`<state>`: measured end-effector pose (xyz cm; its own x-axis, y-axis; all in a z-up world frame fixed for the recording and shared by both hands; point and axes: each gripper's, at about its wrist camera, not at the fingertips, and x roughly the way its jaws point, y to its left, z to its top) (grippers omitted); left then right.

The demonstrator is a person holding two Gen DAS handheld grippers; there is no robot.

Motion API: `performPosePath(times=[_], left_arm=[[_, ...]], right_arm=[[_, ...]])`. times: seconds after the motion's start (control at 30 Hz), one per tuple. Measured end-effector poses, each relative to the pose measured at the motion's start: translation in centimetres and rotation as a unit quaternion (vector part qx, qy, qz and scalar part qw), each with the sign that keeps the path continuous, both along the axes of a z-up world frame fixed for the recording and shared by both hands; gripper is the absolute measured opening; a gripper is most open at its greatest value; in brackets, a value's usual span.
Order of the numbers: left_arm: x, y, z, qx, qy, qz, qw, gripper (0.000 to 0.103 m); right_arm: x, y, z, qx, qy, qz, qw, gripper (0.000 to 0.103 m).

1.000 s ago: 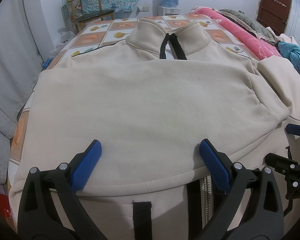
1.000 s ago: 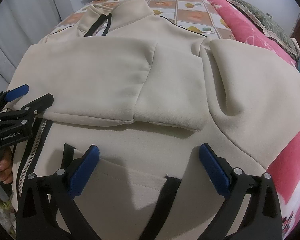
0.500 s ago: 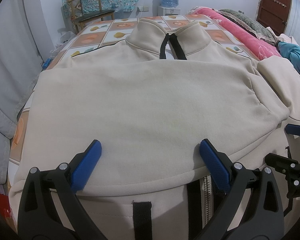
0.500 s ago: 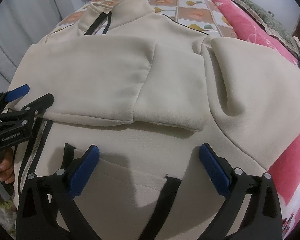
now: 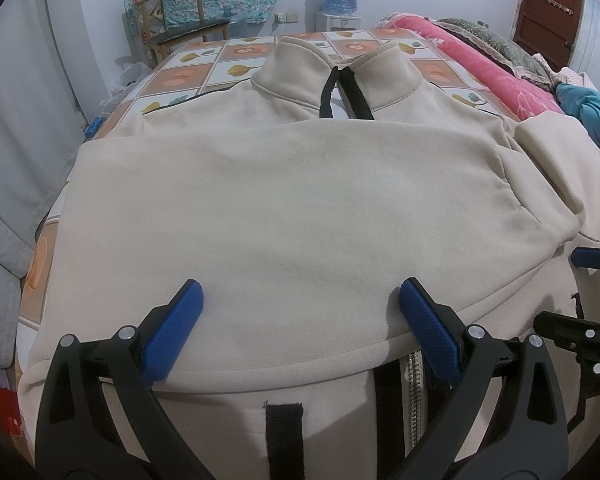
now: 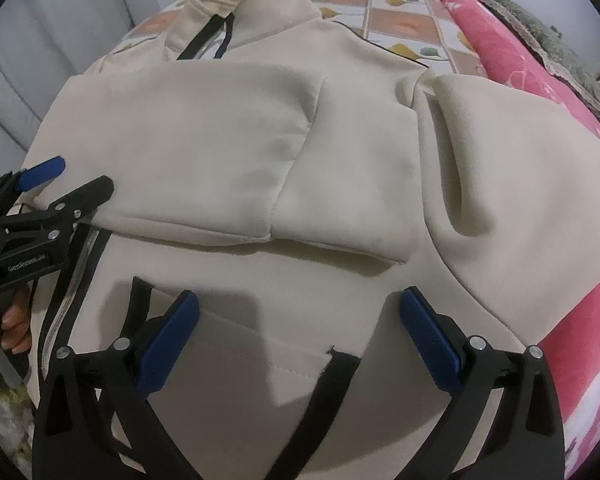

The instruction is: Fold large clothes

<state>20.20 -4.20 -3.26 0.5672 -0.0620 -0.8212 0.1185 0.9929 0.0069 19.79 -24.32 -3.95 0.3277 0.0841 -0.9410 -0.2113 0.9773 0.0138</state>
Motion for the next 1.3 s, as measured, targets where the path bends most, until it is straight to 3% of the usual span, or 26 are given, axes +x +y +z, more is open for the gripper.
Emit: performPosePath(times=[0.17,0.37,0.5,0.7,0.8,1.1,1.23,1.3], left_arm=[[0.0,0.0,0.0,0.000,0.000,0.000,1.0000,0.095],[0.0,0.0,0.0,0.000,0.000,0.000,1.0000,0.096],[0.0,0.0,0.0,0.000,0.000,0.000,1.0000,0.095],[0.0,0.0,0.0,0.000,0.000,0.000,1.0000,0.096],[0.0,0.0,0.0,0.000,0.000,0.000,1.0000,0.095],[0.0,0.0,0.0,0.000,0.000,0.000,1.0000,0.096],[0.0,0.0,0.0,0.000,-0.001,0.000,1.0000,0.096],[0.0,0.0,0.0,0.000,-0.001,-0.001,1.0000,0.096]], right_arm=[[-1.6,-1.6,3.0,0.022,-0.048,0.005,0.999,0.097],[-1.7,-11.8,6.3,0.057,-0.089,-0.107,0.989,0.097],[-1.0,-22.2,7.0,0.062,-0.109,-0.226,0.966,0.097],[1.7,-33.6,6.7,0.080,-0.116,-0.338,0.931,0.097],[3.9,-38.2,5.6,0.113,-0.111,-0.386,0.909,0.097],[8.8,-45.3,2.7,0.178,-0.109,-0.471,0.857,0.081],[9.8,-46.6,2.2,0.177,-0.116,-0.487,0.847,0.071],[9.8,-47.0,2.0,0.169,-0.115,-0.493,0.846,0.057]])
